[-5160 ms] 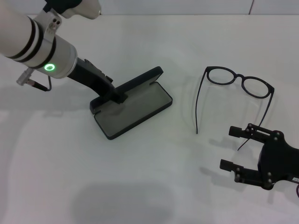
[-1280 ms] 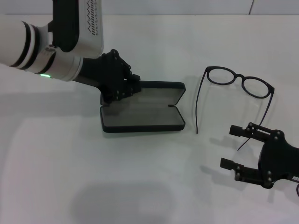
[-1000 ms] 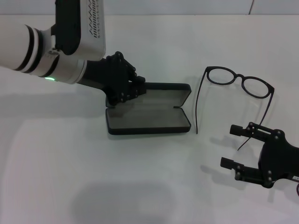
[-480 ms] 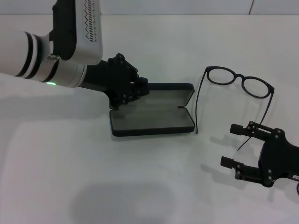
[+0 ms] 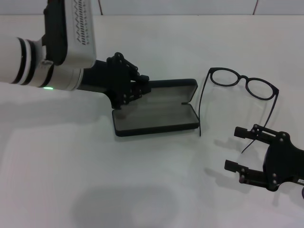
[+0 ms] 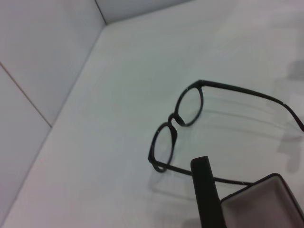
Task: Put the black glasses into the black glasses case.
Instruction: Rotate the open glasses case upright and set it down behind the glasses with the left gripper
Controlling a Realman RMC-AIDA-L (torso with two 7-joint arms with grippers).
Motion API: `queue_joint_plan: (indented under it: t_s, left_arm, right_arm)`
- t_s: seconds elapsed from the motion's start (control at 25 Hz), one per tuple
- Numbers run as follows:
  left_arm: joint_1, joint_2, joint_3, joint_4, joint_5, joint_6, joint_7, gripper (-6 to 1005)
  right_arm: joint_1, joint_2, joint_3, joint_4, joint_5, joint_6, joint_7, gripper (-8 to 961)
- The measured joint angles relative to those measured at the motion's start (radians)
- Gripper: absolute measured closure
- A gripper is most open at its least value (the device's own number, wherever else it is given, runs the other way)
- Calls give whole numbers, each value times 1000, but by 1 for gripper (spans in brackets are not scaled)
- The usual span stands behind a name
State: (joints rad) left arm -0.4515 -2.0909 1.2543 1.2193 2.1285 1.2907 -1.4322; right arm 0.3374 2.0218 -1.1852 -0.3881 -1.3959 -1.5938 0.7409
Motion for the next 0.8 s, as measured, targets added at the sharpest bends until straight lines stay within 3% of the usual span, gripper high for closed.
queue_joint_plan:
  t_s: [0.24, 0.8]
  left_arm:
    - [42, -1, 2, 0, -78, -25, 92, 807]
    - [36, -2, 38, -50, -83, -32, 175, 808]
  right_arm:
    - [0, 0, 1, 0, 0, 0, 0, 204]
    - [7, -1, -5, 0, -1, 0, 0, 204]
